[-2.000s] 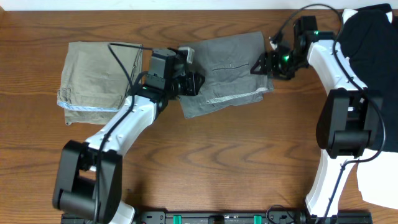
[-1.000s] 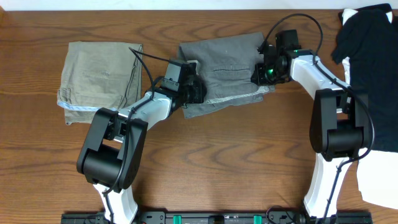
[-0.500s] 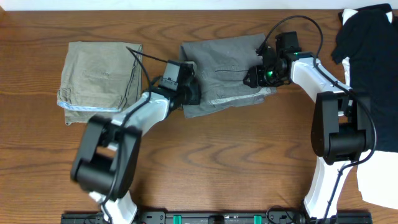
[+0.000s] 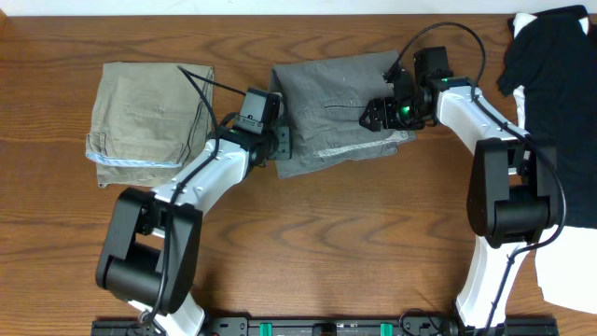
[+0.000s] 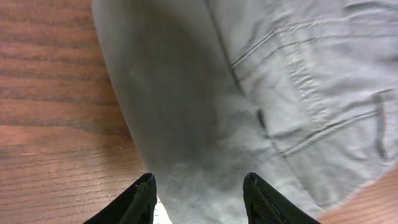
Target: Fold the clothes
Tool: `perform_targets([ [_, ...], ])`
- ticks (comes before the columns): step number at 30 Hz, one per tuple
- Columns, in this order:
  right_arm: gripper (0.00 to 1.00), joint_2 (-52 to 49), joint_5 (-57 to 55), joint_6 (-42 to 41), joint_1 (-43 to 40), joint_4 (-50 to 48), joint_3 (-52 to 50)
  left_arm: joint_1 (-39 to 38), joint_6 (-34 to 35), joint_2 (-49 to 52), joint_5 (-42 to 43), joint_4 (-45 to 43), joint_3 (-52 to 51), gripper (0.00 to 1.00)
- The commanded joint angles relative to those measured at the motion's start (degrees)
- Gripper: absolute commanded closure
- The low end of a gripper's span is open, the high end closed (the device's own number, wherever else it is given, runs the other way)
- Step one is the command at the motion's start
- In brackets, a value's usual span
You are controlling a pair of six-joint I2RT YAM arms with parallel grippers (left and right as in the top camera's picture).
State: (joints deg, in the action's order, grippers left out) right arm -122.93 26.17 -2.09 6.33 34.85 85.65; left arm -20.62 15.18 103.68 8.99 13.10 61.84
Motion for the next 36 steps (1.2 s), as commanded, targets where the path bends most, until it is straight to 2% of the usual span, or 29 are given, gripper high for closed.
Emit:
perform_targets([
  [1, 0.15, -1.07, 2.43, -0.42, -0.83, 2.32, -0.13, 0.28, -0.09, 0.26, -0.68, -0.31, 0.11, 0.53],
  [9, 0.17, 0.44, 6.01, -0.63, -2.03, 5.03, 1.44, 0.28, 0.24, 0.59, -0.68, 0.61, -0.17, 0.52],
  [12, 0.17, 0.44, 5.97, -0.61, -2.03, 5.25, 1.4, 0.31, 0.9, 1.42, -0.7, 0.46, -0.28, 0.44],
  [16, 0.17, 0.44, 5.46, -0.61, -1.97, 5.27, 1.4, 0.31, 3.58, 2.56, -1.49, -0.57, -0.26, 0.39],
  [20, 0.17, 0.44, 5.33, -0.61, -1.92, 5.44, 1.4, 0.28, 4.66, 2.75, -7.8, -0.09, -0.26, 0.28],
  [23, 0.17, 0.44, 5.33, -0.61, -1.9, 5.44, 1.4, 0.31, 4.61, 3.04, -9.03, -1.25, -0.26, 0.28],
  [27, 0.19, 0.44, 5.35, -0.61, -1.92, 6.58, 1.4, 0.02, 4.63, 4.46, -4.48, -3.41, -0.28, 0.28],
  [30, 0.16, 0.85, 5.35, 0.17, -1.99, 7.3, 2.36, 0.02, 4.63, 6.08, -0.48, -5.44, -0.28, 0.28],
  [36, 0.1, 3.98, 1.6, 2.27, -2.27, 13.73, 7.19, 0.02, 4.61, 7.65, 1.95, -8.85, -0.26, 0.28],
])
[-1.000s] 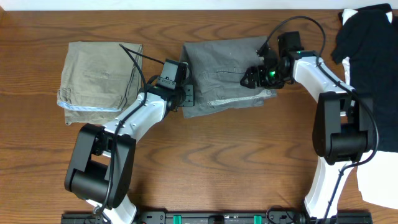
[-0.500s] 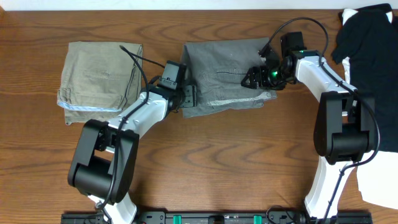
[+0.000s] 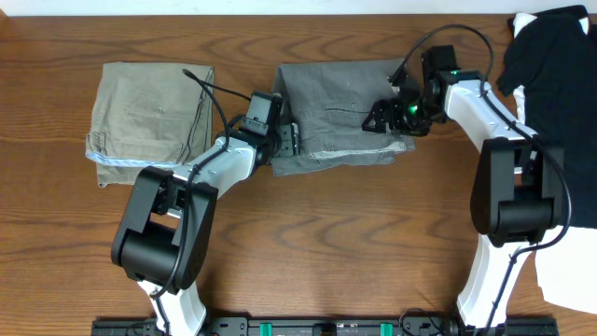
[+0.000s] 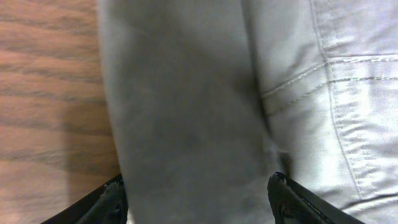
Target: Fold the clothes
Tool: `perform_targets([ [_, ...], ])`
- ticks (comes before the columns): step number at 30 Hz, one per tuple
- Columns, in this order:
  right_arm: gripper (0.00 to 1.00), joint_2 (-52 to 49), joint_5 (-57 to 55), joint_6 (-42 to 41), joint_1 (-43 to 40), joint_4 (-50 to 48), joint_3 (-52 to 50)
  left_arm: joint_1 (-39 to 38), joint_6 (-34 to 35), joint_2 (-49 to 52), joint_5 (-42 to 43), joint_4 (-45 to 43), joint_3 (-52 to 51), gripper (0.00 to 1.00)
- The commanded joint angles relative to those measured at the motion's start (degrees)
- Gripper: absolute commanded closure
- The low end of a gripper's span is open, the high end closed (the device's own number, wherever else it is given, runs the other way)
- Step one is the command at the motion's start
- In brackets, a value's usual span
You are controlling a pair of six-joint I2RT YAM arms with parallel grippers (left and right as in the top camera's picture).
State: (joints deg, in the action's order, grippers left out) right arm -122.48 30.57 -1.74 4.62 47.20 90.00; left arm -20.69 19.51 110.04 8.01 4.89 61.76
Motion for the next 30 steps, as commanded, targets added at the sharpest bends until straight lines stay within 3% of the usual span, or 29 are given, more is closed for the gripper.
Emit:
perform_targets([
  [1, 0.08, 4.17, -4.33, 1.95, -0.57, 2.32, 3.39, 0.09, 0.28, 1.25, 4.61, -1.66, -0.17, 0.28],
  [6, 0.02, 6.99, -8.98, 2.32, -0.55, 4.63, 4.0, 0.07, 0.33, 0.79, 14.91, -7.74, -0.09, 0.28],
  [9, 0.01, 7.48, -9.35, 2.25, -0.57, 5.31, 4.0, -0.02, 0.98, 0.76, 15.76, -9.35, 0.0, 0.28],
  [30, 0.01, 7.02, -10.71, 2.27, 0.66, 5.77, 1.4, -4.33, 2.25, 1.25, 4.22, -11.65, 0.0, 0.28],
])
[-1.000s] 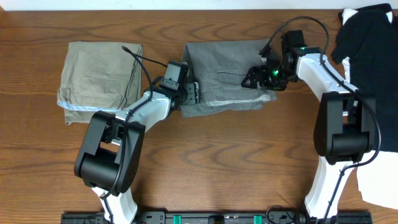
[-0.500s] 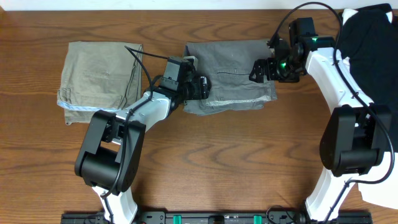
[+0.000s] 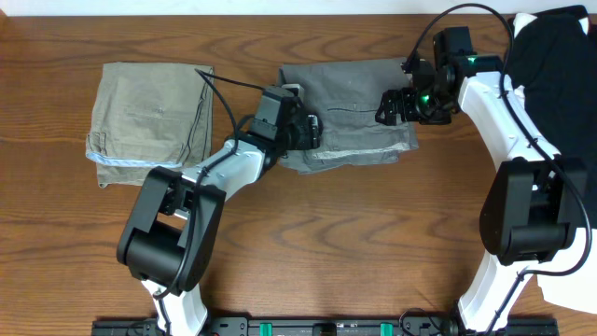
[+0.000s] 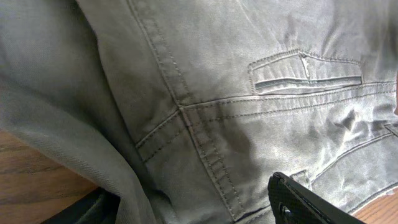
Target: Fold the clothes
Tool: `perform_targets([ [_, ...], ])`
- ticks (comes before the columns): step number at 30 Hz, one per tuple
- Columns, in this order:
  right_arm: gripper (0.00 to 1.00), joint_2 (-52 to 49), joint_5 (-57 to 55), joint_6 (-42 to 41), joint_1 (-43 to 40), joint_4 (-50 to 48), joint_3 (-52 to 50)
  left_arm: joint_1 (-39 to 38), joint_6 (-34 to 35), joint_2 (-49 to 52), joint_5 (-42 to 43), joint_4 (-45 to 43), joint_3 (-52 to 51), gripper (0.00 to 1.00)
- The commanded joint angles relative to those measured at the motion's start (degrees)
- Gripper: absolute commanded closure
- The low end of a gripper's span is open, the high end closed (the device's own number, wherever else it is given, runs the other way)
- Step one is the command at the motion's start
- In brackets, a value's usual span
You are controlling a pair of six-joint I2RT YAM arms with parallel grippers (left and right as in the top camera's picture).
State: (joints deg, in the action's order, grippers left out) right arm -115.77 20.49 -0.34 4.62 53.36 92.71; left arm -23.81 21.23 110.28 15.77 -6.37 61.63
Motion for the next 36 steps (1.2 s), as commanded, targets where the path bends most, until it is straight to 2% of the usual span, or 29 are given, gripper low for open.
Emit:
perform_targets([
  [1, 0.01, 0.31, -0.63, 0.85, 0.85, -0.85, -1.73, -1.49, 0.55, 1.07, -4.48, -0.42, 0.13, 0.28],
  [9, 0.03, 0.31, 0.2, -0.68, 2.01, -7.93, -9.22, -2.58, 0.55, 1.07, -6.23, -0.68, 0.13, 0.27],
  [15, 0.18, 0.31, 1.55, -0.94, 3.04, -10.36, -12.76, -2.64, 1.05, 1.27, -6.25, -2.36, 0.11, 0.27],
  [17, 0.19, 0.31, 1.55, -0.94, 3.39, -10.8, -13.64, -2.64, 2.19, 1.75, -6.25, -3.19, 0.11, 0.27],
  [21, 0.2, 0.31, 1.55, -1.31, 4.42, -12.48, -16.26, -2.67, 4.26, 3.8, -6.21, -5.31, 0.11, 0.27],
  [31, 0.2, 0.31, 1.57, -2.4, 5.6, -13.29, -17.46, -2.69, 4.39, 7.34, -6.21, -7.52, 0.11, 0.27],
  [33, 0.2, 0.31, 1.57, -2.4, 5.86, -13.29, -17.46, -2.69, 4.39, 7.34, -6.19, -7.48, 0.11, 0.49],
  [36, 0.24, 0.33, 1.57, -2.43, 6.01, -13.27, -17.44, -2.69, 4.39, 7.34, -6.19, -6.6, 0.11, 0.7],
])
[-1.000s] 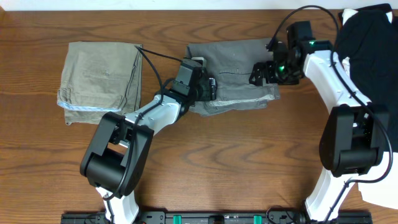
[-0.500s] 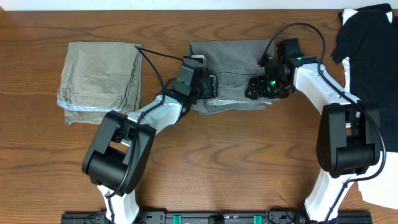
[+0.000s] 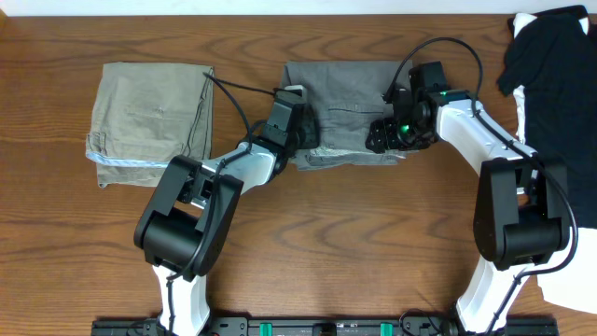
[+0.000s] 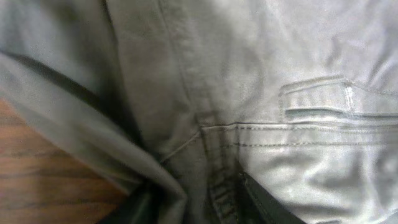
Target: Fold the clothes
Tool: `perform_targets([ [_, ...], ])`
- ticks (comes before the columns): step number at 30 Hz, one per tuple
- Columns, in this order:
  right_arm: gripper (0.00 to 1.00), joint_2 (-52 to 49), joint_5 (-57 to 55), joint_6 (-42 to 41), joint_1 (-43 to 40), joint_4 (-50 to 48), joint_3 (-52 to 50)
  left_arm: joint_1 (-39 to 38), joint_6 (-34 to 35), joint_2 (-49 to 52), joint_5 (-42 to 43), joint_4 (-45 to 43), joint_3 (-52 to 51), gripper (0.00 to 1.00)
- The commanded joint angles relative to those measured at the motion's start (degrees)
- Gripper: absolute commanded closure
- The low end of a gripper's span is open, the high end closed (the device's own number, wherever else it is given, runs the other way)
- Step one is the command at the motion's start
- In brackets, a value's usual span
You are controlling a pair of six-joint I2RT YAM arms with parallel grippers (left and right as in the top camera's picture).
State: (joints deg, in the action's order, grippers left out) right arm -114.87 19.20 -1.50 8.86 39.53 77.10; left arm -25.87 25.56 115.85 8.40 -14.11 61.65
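Observation:
Grey trousers [image 3: 343, 93] lie folded into a rectangle at the middle back of the table. My left gripper [image 3: 300, 131] sits on their left front corner. In the left wrist view its dark fingers [image 4: 254, 198] stand close together, and the left gripper [image 4: 199, 202] is shut on a bunched fold of the grey trousers [image 4: 292, 56], whose back pocket shows. My right gripper [image 3: 382, 133] rests on the trousers' right front edge. The overhead view does not show how its jaws stand.
Folded khaki trousers [image 3: 149, 121] lie at the back left. A black garment [image 3: 550, 65] is heaped at the back right corner, with a white cloth [image 3: 569, 271] along the right edge. The brown wooden table [image 3: 326, 243] runs forward from the clothes.
My left jaws stood wide over the trousers' seat; now they are pinched on a fold at the left front corner. My right gripper has gone from the back right edge to the front right edge.
At first the grey trousers lay skewed, with my grippers at their left and right edges. Then they lay squarer and farther back, my left jaws wide. Later the left gripper was over the seat and the right near the back. Now the left grips the front corner.

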Motion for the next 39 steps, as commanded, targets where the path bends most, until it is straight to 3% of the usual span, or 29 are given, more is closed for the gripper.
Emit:
perform_targets([
  [1, 0.26, -0.5, 2.86, -1.27, 1.77, 0.46, -1.73, -0.63, 0.04, 1.77, 1.18, 1.64, 0.09, 0.74],
  [7, 0.24, 1.9, 2.69, -2.14, 0.7, 4.66, 5.14, -0.57, -1.6, 1.46, 1.14, 5.44, 0.11, 0.87],
  [15, 0.18, 7.91, -1.03, -1.57, -1.05, 14.69, 12.5, -0.52, -2.6, -5.6, -4.31, 19.17, 0.11, 0.86],
  [17, 0.17, 8.92, -1.03, -1.62, -1.36, 15.43, 12.5, -0.52, -2.58, -7.8, -4.42, 23.02, 0.11, 0.69],
  [19, 0.16, 9.25, -1.01, -1.62, -1.49, 15.69, 12.5, -0.52, -2.62, -9.6, -4.44, 25.88, 0.11, 0.37],
  [20, 0.15, 9.27, -1.01, -1.6, -1.49, 15.67, 12.5, -0.5, -2.95, -10.38, -4.48, 26.84, 0.11, 0.28],
  [23, 0.13, 9.25, -0.98, -0.87, -1.46, 15.58, 12.5, -0.52, -3.93, -12.55, -4.61, 28.04, 0.11, 0.17],
  [28, 0.14, 9.22, -3.48, -0.48, -1.7, 16.65, 12.46, -1.51, -3.93, -17.7, -3.74, 31.98, 0.11, 0.16],
  [35, 0.14, 9.2, -9.4, -3.89, -2.95, 17.05, 12.35, -6.1, -9.03, -19.41, -3.74, 32.44, 0.11, 0.18],
  [36, 0.13, 9.16, -10.67, -4.33, -3.21, 16.87, 12.35, -6.8, -9.03, -18.97, -3.72, 31.89, 0.11, 0.2],
  [39, 0.12, 9.11, -13.49, -4.7, -4.24, 16.68, 12.35, -9.18, -8.98, -17.27, -3.72, 29.88, 0.11, 0.45],
])
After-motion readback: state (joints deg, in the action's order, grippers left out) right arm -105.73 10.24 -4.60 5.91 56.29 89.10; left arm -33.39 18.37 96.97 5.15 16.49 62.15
